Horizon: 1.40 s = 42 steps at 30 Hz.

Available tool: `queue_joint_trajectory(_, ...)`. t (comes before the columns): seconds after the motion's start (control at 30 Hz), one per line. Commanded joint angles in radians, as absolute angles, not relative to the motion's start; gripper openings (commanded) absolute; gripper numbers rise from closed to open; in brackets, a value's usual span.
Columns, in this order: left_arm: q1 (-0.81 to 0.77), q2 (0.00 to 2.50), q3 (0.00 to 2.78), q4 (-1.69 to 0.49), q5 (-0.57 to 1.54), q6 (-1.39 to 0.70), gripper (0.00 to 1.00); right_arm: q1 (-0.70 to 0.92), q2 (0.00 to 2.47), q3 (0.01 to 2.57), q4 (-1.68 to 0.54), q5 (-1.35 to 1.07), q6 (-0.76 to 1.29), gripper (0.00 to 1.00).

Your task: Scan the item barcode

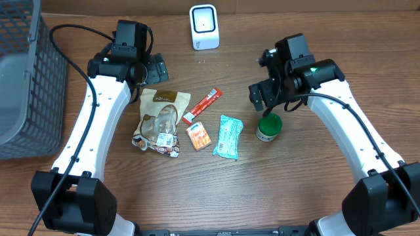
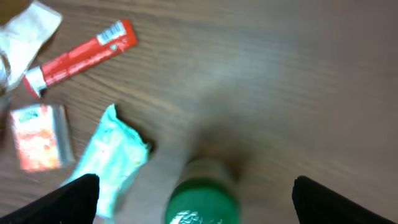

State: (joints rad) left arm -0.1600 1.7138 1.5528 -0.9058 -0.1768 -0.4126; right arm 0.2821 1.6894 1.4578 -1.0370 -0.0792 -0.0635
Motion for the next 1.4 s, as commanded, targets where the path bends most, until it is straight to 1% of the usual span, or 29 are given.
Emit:
queue_joint_trajectory(0.0,-0.162,1.713,1.566,-0.905,-0.183,-0.419,1.0,0.279,1.678,1.464,-1.08,-0.036,0.353,1.0)
queue_joint_trajectory(0.1,-0.162,1.713,1.566,-0.905,-0.183,-0.419,1.0,0.278,1.679,1.442,-1.106,0.043,0.448,1.0)
queue_joint_trajectory(0.37,-0.162,1.713,1.566,-0.905,-0.183,-0.419,1.0,0.279,1.679,1.379,-1.139,0.021,0.459,1.0)
queue_joint_trajectory(0.53,-0.162,1.713,1.566,-0.905,-0.183,-0.419,1.0,0.279,1.679,1.298,-1.125,0.025,0.628,1.0)
queue_joint_trajectory(0.8,-0.162,1.713,1.566,-0.905,-0.183,-0.419,1.0,0.282,1.68,1.169,-0.97,0.006,0.632,1.0)
queue_joint_trajectory(1.13,-0.162,1.713,1.566,-0.905,-0.183,-0.419,1.0,0.282,1.681,1.12,-0.904,0.007,0.627,1.0)
queue_joint_trajectory(1.37,-0.162,1.713,1.566,-0.905,-0.183,-0.419,1.0,0.282,1.706,1.111,-0.901,0.007,0.624,0.99)
